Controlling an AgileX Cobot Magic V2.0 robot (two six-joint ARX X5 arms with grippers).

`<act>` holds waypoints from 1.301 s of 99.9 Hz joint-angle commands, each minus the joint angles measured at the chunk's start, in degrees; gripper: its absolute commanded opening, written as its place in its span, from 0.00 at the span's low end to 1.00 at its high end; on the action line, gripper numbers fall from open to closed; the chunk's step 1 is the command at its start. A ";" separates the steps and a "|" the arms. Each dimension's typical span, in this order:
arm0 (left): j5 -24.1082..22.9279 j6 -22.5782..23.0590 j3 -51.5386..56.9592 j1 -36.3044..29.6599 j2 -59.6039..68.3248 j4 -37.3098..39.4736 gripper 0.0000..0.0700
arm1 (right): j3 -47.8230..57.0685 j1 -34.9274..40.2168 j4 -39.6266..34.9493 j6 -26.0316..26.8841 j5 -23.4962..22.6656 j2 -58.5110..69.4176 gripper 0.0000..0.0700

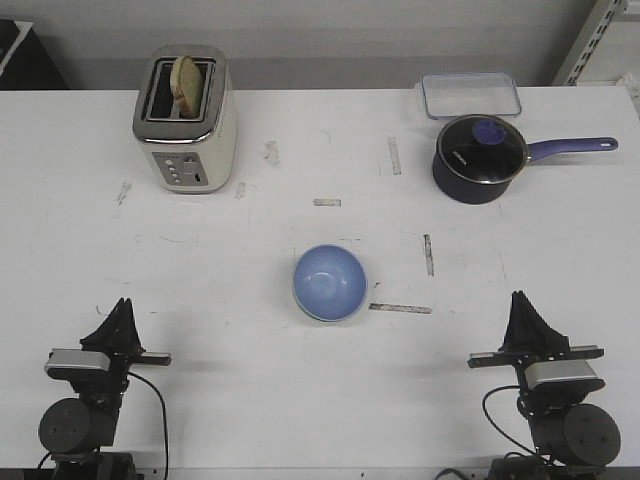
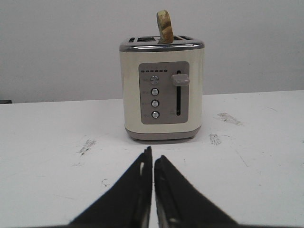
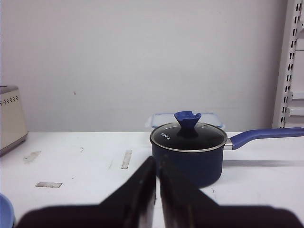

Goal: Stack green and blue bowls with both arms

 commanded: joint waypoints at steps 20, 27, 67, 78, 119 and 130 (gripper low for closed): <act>-0.11 0.33 -4.74 0.98 -3.32 2.91 0.00 | 0.26 0.07 0.59 0.52 0.00 -0.09 0.00; -0.09 0.28 -5.62 0.96 -3.32 3.78 0.00 | 0.26 0.07 0.59 0.52 0.00 -0.09 0.00; -0.13 0.31 -5.62 0.98 -3.32 3.48 0.00 | 0.26 0.07 0.59 0.52 -0.02 -0.09 0.00; -0.13 0.31 -5.62 0.98 -3.32 3.45 0.00 | 0.26 0.07 0.59 0.52 0.00 -0.09 0.00; -0.13 0.31 -5.62 0.98 -3.32 3.45 0.00 | 0.26 0.07 0.59 0.52 0.00 -0.09 0.00; -0.13 0.31 -5.62 0.98 -3.32 3.45 0.00 | 0.26 0.07 0.59 0.52 0.00 -0.09 0.00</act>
